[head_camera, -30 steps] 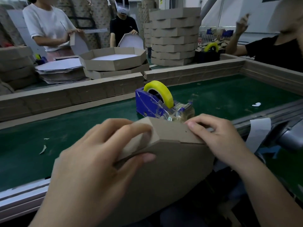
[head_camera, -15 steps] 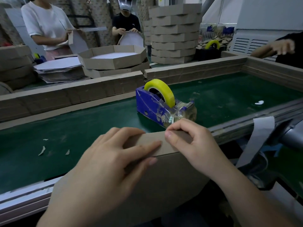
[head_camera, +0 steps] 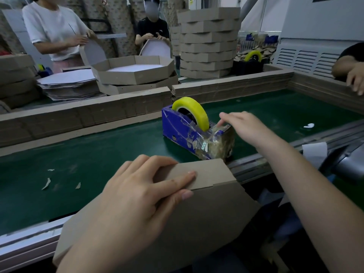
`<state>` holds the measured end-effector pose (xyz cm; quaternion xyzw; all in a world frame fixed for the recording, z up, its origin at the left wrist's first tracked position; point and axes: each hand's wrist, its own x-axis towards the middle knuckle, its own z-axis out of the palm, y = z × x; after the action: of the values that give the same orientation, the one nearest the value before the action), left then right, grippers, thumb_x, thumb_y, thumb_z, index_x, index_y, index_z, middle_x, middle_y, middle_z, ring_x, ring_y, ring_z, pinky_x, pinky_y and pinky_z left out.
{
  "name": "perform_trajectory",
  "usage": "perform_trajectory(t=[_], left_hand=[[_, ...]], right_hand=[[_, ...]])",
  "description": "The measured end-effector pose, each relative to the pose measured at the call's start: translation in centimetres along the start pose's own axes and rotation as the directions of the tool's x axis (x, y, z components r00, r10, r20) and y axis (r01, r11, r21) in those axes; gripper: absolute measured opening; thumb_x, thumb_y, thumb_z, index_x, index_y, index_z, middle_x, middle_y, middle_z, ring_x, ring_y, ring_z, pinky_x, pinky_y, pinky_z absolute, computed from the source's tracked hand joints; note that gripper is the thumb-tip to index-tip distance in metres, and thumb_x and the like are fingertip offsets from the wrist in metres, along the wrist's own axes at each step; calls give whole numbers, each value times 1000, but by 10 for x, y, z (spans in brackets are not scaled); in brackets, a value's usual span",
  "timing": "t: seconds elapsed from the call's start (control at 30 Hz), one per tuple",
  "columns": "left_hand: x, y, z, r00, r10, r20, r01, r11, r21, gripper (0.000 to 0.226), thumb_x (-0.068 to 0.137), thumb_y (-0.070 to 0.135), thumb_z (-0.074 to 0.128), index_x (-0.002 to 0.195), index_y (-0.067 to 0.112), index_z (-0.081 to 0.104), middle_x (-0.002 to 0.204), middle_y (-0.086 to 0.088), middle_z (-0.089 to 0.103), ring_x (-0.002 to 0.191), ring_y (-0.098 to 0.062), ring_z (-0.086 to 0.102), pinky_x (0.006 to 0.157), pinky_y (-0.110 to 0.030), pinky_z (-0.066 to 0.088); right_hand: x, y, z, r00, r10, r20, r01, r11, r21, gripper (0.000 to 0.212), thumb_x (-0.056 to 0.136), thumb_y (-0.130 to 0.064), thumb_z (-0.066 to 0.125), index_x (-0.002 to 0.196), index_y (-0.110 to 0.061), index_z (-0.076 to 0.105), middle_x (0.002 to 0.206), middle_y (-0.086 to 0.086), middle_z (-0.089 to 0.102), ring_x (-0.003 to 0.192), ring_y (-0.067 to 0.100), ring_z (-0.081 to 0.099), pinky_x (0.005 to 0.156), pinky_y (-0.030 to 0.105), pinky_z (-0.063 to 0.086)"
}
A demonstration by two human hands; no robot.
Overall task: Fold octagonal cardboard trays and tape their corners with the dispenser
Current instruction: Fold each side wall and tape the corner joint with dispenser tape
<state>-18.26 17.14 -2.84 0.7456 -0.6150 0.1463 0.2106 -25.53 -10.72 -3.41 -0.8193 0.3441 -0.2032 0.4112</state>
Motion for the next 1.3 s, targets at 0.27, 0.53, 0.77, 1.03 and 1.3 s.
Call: perform_trajectory(t=[0.27, 0.53, 0.77, 1.03, 1.3], left_hand=[[-1, -2, 1, 999, -24, -24, 24, 1000, -2, 36, 93, 48, 43, 114, 38, 71, 109, 6, 65, 89, -19, 62, 67, -36, 50], [1, -2, 2, 1000, -20, -15, 20, 1000, -2, 36, 93, 47, 43, 115, 39, 70, 111, 7, 65, 90, -19, 62, 67, -35, 48], [1, -2, 2, 999, -32, -17, 32, 999, 5, 36, 93, 48, 43, 115, 39, 70, 110, 7, 65, 89, -21, 62, 66, -37, 49], [5, -1, 5, 1000, -19, -13, 19, 1000, 11, 36, 92, 48, 43, 116, 39, 70, 110, 8, 65, 90, -20, 61, 66, -35, 48], [9, 2, 6, 1000, -24, -15, 24, 1000, 1, 36, 92, 48, 44, 113, 39, 71, 109, 9, 65, 90, -19, 62, 66, -36, 48]], right_hand=[[-5, -11, -10, 957, 196, 214, -269, 877, 398, 24, 82, -27, 71, 59, -22, 75, 85, -3, 66, 84, 14, 47, 67, 27, 44], [-6, -7, -4, 951, 255, 174, -307, 723, 619, 24, 84, -19, 68, 61, -15, 65, 77, -1, 52, 73, 11, 41, 66, 32, 42], [-6, 16, 5, 988, 137, 77, -140, 537, 832, 46, 86, -9, 59, 41, -18, 60, 53, -9, 53, 63, 7, 40, 68, 33, 39], [-10, 34, 11, 998, 62, 18, -43, 424, 905, 50, 88, -4, 51, 40, -20, 57, 52, -7, 52, 62, 7, 50, 66, 33, 43], [-13, 43, 20, 998, 3, -68, 61, 398, 915, 40, 85, 6, 43, 50, -13, 44, 58, 0, 44, 60, 11, 47, 60, 30, 41]])
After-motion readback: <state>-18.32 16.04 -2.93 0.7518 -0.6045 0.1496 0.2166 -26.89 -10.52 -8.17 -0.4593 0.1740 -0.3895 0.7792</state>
